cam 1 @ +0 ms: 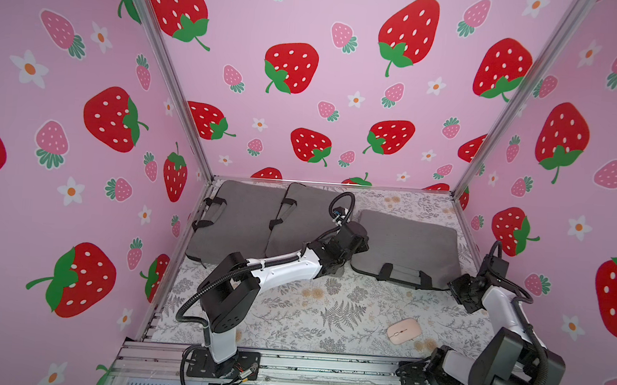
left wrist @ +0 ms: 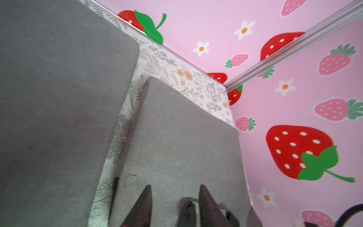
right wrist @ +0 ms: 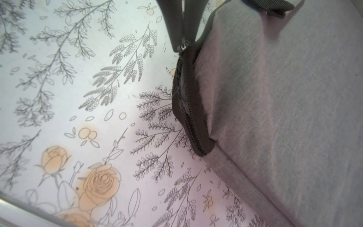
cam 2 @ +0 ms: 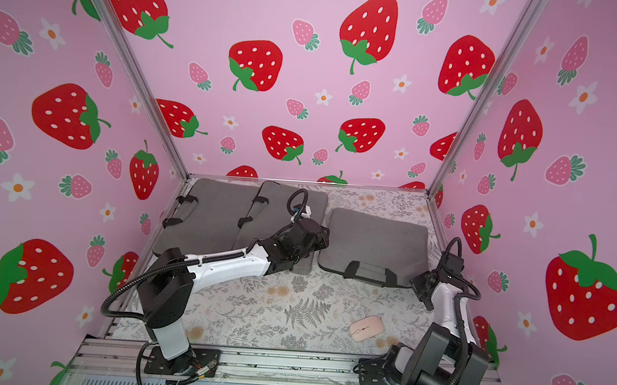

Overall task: Put the mouse into the laptop bag
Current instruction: Unzip the zipper on the zippered laptop bag.

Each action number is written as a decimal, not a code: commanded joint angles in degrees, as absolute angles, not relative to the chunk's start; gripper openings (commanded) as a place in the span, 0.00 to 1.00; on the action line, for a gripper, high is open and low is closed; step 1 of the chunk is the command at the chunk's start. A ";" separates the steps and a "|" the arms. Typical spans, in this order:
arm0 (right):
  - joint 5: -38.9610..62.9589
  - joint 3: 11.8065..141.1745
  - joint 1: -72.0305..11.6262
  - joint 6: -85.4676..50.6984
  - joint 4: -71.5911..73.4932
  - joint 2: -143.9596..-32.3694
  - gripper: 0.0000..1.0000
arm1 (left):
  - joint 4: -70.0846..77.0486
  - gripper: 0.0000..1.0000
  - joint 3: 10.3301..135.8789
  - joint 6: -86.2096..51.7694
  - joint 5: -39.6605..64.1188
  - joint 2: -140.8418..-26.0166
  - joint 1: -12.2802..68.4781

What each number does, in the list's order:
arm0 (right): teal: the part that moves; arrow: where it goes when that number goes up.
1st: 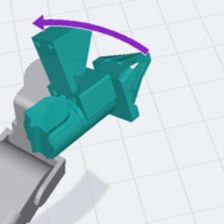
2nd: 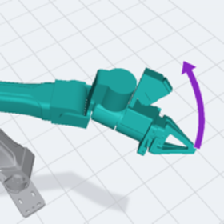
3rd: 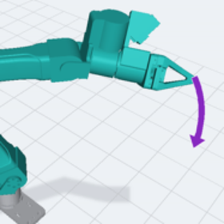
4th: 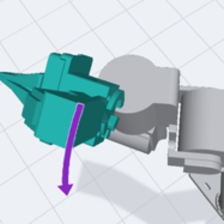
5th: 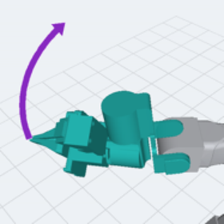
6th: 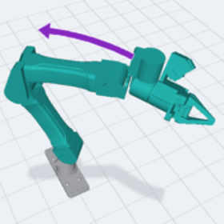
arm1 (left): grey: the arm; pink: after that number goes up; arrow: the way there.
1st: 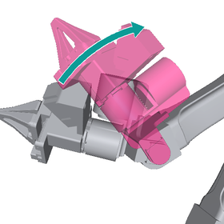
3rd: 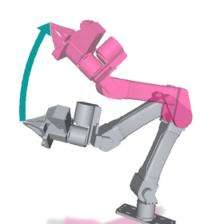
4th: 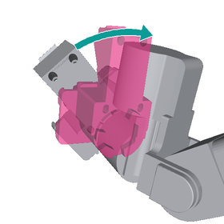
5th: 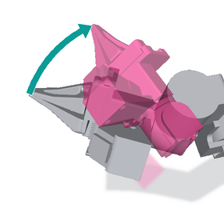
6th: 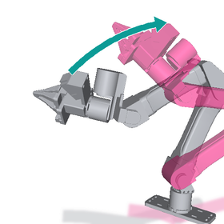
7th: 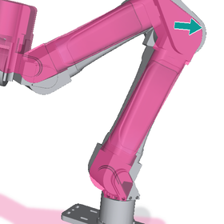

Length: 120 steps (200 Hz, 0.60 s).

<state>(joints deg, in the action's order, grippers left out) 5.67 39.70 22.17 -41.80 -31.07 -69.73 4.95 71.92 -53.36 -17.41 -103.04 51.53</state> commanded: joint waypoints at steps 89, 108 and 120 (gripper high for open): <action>9.25 42.67 24.82 -38.85 -33.02 -70.97 0.00 | -2.38 0.36 76.95 -52.07 -5.10 -114.71 49.75; 9.58 42.12 24.87 -38.58 -33.30 -69.43 0.00 | -0.77 0.32 78.01 -52.75 -2.82 -116.80 49.76; 7.07 42.48 24.86 -38.83 -35.70 -68.68 0.00 | 1.37 0.26 77.88 -53.36 -1.42 -117.71 49.75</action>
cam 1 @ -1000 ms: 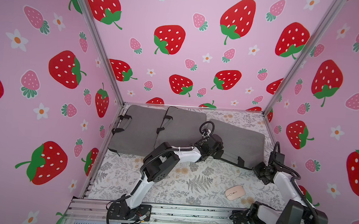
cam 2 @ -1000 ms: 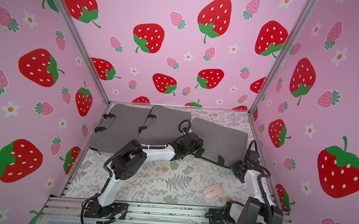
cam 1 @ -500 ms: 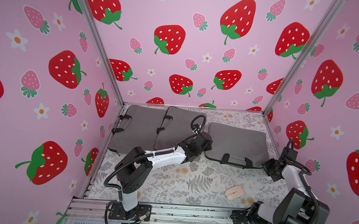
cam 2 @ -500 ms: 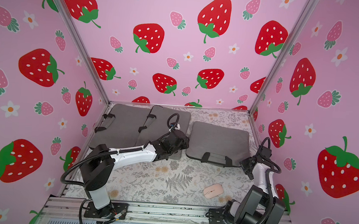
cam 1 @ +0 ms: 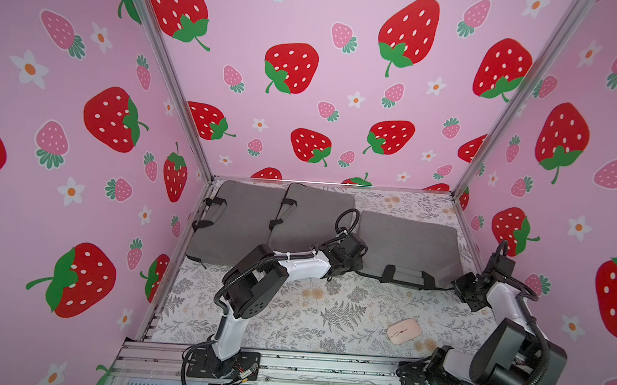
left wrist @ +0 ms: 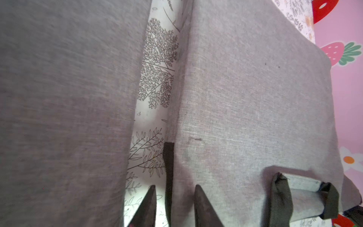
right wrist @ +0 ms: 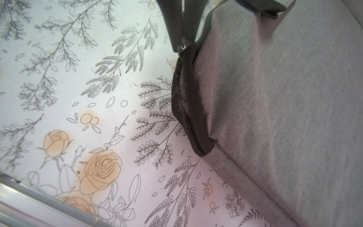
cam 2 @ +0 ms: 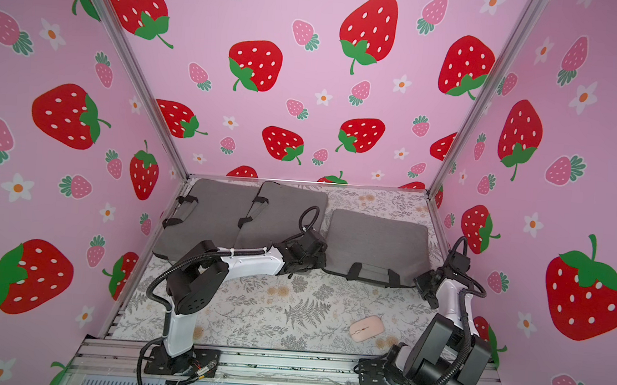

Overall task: Put the mouse into the laptop bag
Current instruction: Unzip the zipper on the zippered laptop bag.

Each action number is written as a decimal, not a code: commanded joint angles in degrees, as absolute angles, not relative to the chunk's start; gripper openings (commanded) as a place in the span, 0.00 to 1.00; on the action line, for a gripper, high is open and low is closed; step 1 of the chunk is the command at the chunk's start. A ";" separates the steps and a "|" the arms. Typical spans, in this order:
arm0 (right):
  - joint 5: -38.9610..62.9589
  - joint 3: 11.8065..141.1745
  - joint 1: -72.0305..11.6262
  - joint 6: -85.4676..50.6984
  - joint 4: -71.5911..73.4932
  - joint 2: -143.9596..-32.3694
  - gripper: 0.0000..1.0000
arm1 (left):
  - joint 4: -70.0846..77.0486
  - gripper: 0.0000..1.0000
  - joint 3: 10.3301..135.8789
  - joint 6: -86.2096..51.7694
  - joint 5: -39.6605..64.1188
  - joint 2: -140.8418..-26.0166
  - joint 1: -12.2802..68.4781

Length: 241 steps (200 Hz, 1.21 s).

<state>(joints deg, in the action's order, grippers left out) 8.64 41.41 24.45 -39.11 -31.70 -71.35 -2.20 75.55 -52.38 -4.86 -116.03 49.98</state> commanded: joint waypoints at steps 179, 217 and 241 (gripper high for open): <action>7.29 35.53 12.39 -52.64 -40.48 -67.72 0.00 | 7.23 0.00 76.92 -57.31 -1.33 -119.20 51.56; 6.54 34.59 9.73 -55.39 -39.61 -66.06 0.00 | 8.34 0.00 74.18 -58.54 -3.25 -117.91 52.21; -2.00 37.03 12.78 -54.50 -46.72 -64.23 0.00 | 9.65 0.00 69.42 -59.65 -7.21 -114.87 52.12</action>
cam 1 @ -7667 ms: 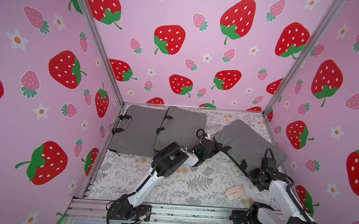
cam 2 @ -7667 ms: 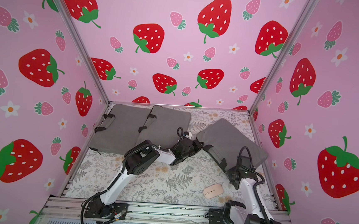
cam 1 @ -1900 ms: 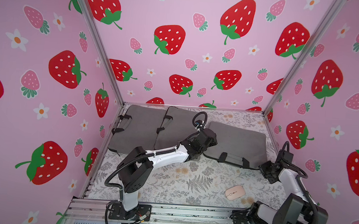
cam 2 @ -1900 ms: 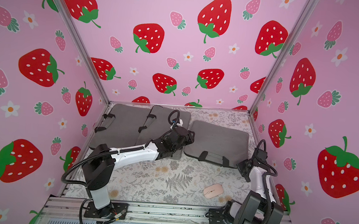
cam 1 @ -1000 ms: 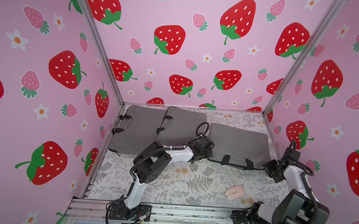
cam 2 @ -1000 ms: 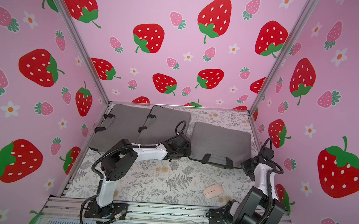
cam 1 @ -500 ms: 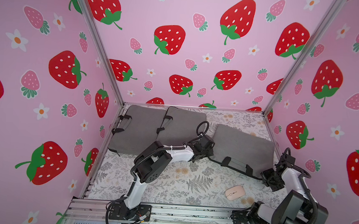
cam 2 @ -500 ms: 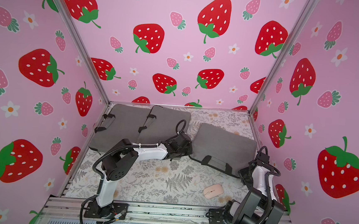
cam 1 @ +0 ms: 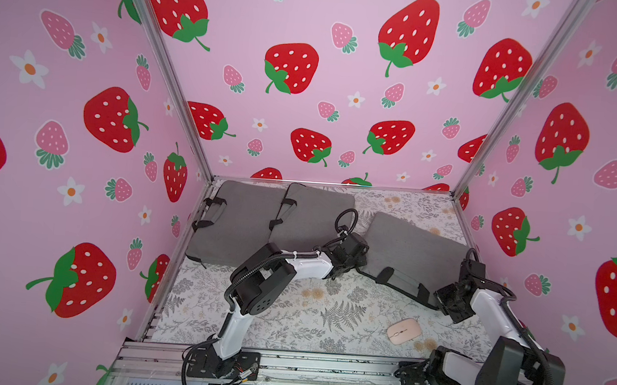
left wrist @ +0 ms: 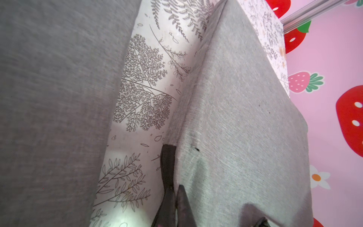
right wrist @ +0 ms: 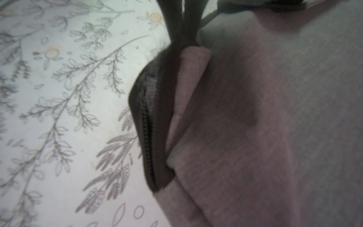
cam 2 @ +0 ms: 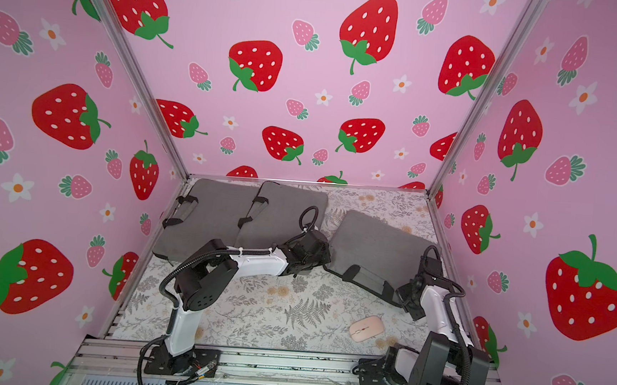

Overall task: Put the mouse into the laptop bag
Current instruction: Unzip the zipper on the zippered laptop bag.

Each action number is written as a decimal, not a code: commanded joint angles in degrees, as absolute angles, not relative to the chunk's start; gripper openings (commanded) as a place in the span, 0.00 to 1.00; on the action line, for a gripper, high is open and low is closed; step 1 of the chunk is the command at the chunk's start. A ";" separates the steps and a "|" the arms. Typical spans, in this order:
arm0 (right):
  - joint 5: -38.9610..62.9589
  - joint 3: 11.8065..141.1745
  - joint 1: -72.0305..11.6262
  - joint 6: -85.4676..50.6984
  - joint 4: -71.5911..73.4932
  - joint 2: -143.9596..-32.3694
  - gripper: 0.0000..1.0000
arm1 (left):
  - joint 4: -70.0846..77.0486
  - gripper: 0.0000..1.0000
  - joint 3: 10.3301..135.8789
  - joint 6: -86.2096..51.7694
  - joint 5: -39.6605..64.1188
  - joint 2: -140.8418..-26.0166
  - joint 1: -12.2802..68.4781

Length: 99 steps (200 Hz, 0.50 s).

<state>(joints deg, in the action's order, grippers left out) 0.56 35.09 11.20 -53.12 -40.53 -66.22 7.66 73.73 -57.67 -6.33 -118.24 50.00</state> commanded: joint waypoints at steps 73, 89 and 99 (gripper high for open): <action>22.49 31.87 23.31 -50.84 -10.48 -64.69 0.00 | 13.17 0.00 67.14 -59.96 -3.27 -113.35 51.14; 19.93 36.13 22.04 -48.08 -16.70 -66.21 0.00 | 15.19 0.00 67.21 -60.13 -2.19 -114.31 51.11; 17.67 35.87 22.19 -47.53 -18.94 -65.94 0.00 | 16.21 0.00 67.57 -59.21 -1.11 -114.84 51.12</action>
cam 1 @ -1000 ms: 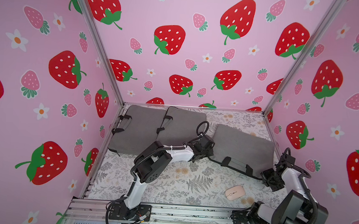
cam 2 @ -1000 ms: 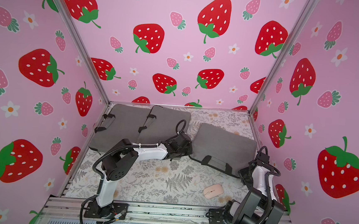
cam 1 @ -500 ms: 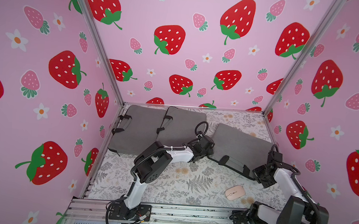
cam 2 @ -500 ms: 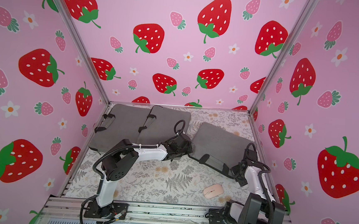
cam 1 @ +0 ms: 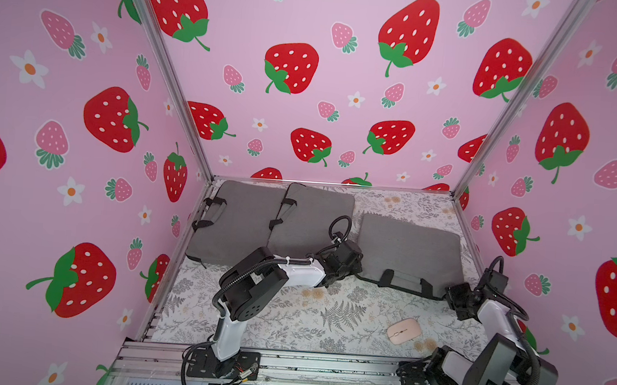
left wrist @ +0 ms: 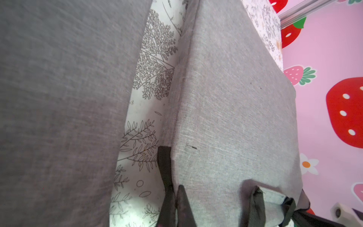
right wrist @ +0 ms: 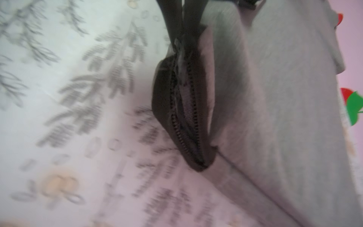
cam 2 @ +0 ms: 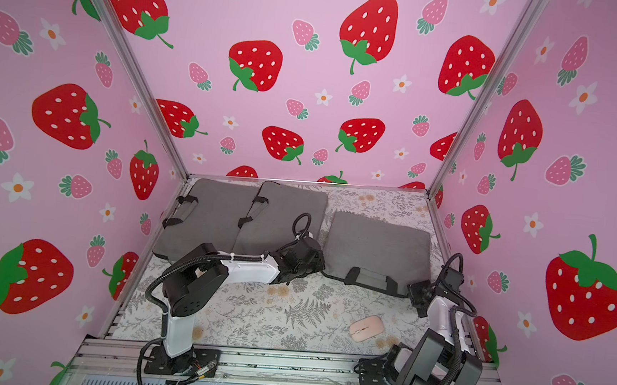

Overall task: Put the mouse into the laptop bag
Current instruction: Unzip the zipper on the zippered laptop bag.

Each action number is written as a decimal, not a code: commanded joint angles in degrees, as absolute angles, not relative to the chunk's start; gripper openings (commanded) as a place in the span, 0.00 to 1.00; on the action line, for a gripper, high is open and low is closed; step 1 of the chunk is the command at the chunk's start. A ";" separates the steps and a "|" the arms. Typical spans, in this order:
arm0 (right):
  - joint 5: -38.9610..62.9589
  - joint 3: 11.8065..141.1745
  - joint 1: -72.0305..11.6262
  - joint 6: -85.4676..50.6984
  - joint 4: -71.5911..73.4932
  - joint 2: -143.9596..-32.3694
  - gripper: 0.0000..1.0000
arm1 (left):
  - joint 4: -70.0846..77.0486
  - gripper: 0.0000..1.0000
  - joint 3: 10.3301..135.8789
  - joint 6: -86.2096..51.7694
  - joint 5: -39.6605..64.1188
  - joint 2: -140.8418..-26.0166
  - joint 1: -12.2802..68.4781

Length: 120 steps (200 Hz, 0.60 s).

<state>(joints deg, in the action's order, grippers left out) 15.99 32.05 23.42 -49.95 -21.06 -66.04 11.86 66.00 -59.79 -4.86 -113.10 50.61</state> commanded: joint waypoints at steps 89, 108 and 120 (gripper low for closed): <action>10.86 25.07 22.98 -47.03 -18.91 -64.93 0.00 | 15.42 0.60 69.56 -58.29 -0.02 -119.29 51.55; 10.22 22.65 22.95 -48.49 -17.91 -64.27 0.00 | 15.84 0.55 70.69 -58.86 1.11 -121.05 51.55; 10.29 21.53 22.90 -49.41 -17.66 -63.88 0.00 | 17.63 0.37 70.50 -59.42 1.86 -121.76 51.52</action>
